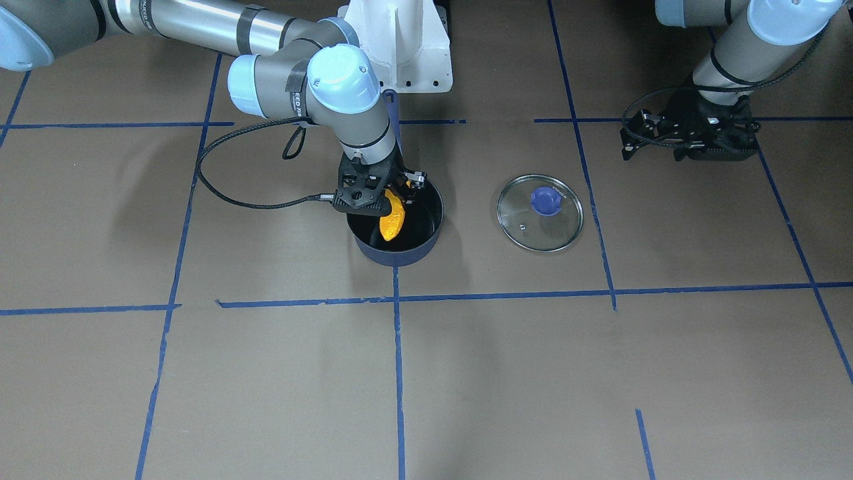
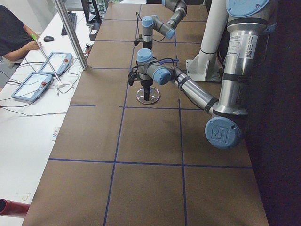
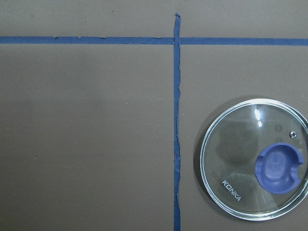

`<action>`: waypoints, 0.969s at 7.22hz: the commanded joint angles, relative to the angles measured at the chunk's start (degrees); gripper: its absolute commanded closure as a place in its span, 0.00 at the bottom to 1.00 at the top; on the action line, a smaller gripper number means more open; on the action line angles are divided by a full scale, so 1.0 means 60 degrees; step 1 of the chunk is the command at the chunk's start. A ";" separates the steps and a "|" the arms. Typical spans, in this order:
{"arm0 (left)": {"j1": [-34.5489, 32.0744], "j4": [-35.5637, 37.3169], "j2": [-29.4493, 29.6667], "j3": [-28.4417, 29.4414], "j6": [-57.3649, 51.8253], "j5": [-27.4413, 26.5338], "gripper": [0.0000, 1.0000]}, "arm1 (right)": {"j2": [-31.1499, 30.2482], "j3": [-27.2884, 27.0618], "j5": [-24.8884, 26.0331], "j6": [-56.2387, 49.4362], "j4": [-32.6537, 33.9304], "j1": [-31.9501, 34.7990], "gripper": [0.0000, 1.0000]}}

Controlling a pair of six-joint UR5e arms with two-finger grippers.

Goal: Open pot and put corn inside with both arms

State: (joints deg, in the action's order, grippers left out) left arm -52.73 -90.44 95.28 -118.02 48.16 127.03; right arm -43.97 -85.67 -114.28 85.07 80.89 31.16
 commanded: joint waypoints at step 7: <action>-0.3695 0.0234 -0.1876 0.1117 -0.7307 0.0285 0.00 | -0.7252 -0.4107 -0.3889 -0.7317 0.0083 0.5592 0.00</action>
State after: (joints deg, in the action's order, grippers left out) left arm -67.92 -89.63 84.68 -115.19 15.61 127.67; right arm -80.10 -110.35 -133.90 55.80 81.32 57.25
